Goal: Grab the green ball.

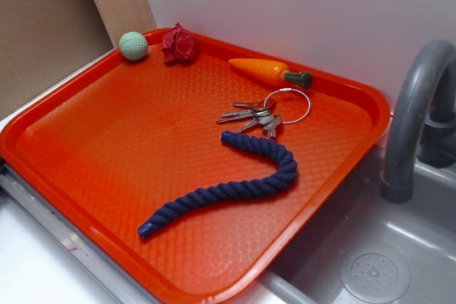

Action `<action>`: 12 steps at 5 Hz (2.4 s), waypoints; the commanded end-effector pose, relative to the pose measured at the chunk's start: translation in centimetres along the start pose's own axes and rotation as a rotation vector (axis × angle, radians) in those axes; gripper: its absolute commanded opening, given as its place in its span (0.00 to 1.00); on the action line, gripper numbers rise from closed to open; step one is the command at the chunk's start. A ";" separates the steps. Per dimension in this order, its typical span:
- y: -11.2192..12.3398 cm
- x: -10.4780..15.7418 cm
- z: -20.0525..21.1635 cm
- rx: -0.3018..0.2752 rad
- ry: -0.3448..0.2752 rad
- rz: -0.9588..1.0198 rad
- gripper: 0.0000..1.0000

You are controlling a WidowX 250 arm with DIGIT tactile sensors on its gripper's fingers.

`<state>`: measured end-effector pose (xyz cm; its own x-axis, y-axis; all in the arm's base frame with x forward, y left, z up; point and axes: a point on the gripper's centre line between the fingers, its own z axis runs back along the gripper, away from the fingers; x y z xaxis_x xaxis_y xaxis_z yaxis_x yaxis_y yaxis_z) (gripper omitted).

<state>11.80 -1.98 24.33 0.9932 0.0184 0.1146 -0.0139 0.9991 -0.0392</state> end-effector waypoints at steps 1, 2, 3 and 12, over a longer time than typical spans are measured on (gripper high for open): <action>0.0 0.0 0.0 0.000 0.000 0.000 1.00; -0.5 0.0 0.1 0.075 -0.158 0.239 1.00; -1.5 0.6 -0.7 0.147 -0.266 0.479 1.00; 3.4 17.7 -16.7 0.094 -0.428 1.657 1.00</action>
<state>30.45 -0.11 7.83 -0.1201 0.9528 0.2787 -0.9634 -0.0441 -0.2643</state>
